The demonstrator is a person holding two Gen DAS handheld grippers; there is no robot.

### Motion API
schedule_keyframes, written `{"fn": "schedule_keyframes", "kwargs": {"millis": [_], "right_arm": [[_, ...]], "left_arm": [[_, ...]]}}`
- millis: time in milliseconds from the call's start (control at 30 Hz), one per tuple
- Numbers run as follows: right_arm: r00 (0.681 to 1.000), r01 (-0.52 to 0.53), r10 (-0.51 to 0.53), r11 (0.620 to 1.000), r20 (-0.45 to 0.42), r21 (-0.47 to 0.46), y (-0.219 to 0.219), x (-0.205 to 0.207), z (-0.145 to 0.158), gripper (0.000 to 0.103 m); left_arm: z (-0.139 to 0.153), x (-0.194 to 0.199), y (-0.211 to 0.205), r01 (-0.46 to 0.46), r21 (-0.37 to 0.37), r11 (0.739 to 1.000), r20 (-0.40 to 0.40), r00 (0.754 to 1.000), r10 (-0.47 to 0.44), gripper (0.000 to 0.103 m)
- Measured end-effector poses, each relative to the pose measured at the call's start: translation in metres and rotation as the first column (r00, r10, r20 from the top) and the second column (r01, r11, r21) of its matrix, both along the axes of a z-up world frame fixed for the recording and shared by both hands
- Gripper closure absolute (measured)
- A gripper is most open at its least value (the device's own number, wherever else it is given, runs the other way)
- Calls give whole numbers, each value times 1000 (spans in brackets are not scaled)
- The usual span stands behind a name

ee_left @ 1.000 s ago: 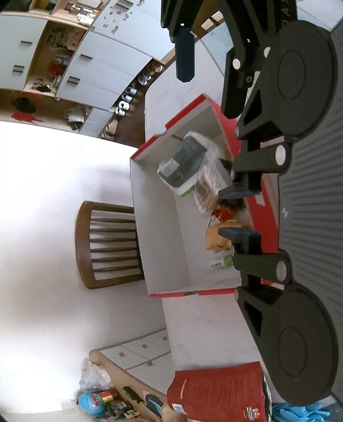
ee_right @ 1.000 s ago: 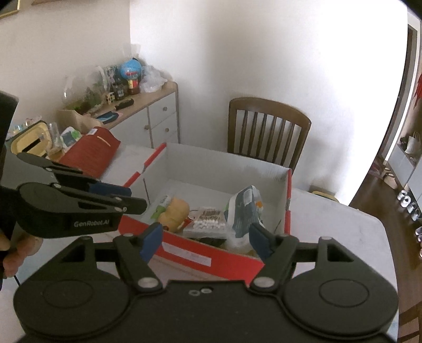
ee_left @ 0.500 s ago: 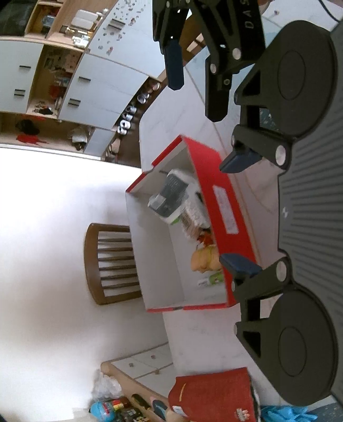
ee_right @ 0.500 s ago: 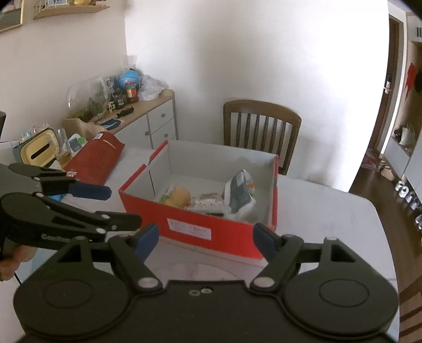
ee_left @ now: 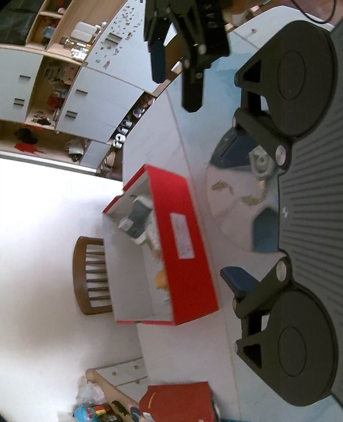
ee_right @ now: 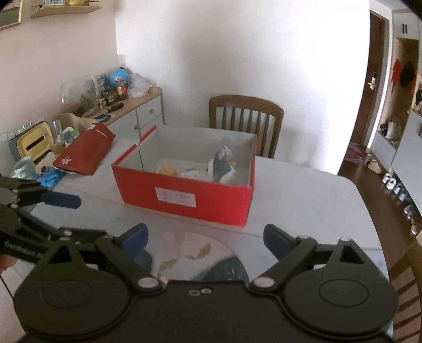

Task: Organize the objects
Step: 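Withdraw both tools from the box back toward the remaining items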

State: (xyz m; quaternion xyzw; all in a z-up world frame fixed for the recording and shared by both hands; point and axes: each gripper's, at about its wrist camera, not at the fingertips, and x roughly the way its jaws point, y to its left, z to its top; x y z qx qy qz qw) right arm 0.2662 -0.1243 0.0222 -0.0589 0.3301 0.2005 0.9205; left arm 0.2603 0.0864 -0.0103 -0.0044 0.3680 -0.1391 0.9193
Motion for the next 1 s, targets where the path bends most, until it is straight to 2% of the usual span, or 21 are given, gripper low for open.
{"fn": "schedule_keyframes", "kwargs": {"millis": [100,233,500,867,1000], "right_arm": [[1000,19,-19,1000,-20,-5,-5,-5,-11,8],[998,44,-44,999,-50,-12,-11,-11,-25,8],[994,64,-68,997,-91,-45,-17,-20,-49,8],[985,74,-83,995,-152,-64,-27,-18,-74,8],[979,89,-101,993,-179,-76,-31,-11,-85,9]], "left_arm": [[-11,-11,-5,22,-5,1000,-20,1000,-22,13],[-27,-23,-11,36,-16,999,-53,998,-36,0],[-59,-38,-20,62,-37,997,-95,993,-65,0],[-108,-41,-18,91,84,992,-150,986,-78,0],[-119,-38,-20,101,122,987,-142,986,-83,0]]}}
